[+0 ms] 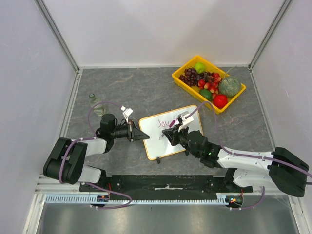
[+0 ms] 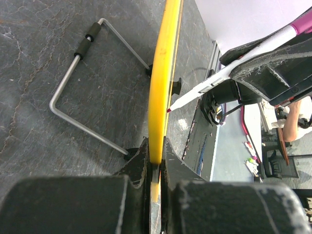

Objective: Write a sentence on the whiteboard
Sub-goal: Write on the whiteboard at the whiteboard stand.

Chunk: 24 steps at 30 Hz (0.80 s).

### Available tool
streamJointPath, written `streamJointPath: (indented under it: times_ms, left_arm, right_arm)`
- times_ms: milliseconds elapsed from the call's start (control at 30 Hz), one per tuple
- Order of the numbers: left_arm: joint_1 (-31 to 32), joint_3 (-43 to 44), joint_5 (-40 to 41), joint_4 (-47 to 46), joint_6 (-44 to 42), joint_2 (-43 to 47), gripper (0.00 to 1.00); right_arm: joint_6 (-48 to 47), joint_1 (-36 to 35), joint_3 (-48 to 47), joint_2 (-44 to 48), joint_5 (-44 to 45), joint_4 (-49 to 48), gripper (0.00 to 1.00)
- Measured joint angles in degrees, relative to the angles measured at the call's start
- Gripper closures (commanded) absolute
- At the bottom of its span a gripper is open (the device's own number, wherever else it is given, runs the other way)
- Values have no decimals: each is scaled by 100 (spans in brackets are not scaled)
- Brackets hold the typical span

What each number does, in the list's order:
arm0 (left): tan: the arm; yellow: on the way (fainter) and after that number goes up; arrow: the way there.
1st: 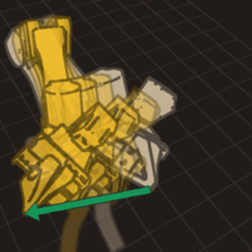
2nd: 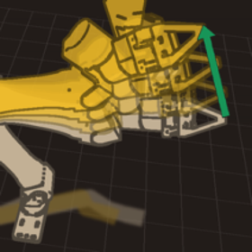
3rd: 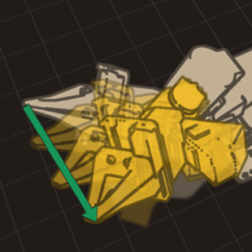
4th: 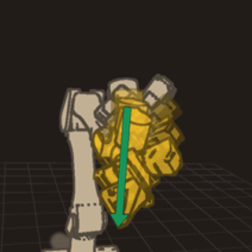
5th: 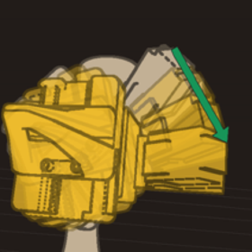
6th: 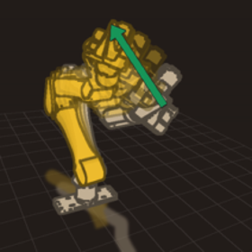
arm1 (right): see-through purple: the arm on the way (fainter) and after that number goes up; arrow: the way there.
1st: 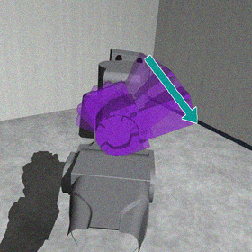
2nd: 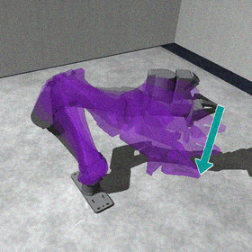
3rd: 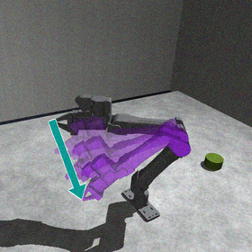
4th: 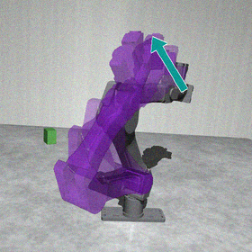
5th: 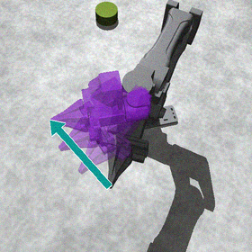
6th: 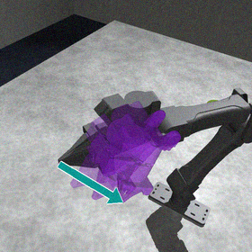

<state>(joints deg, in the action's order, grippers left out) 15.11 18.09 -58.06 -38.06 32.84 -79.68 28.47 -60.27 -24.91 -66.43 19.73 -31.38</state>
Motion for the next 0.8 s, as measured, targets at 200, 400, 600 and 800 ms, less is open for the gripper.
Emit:
streamJointPath:
  times_ms: [200, 400, 600, 800]
  left_arm:
    - [0, 0, -7, -2, 0, 0, 98]
    - [0, 4, -13, -7, 0, -13, 98]
    - [0, 9, -22, -7, 0, -20, 98]
    - [0, 9, -26, -7, 0, -20, 98]
  right_arm:
    - [28, 0, 35, 149, 85, 179, 100]
    - [26, 0, 79, 315, 225, 304, 100]
    - [26, 0, 42, 439, 221, 442, 100]
    - [22, 0, -22, 566, 291, 531, 100]
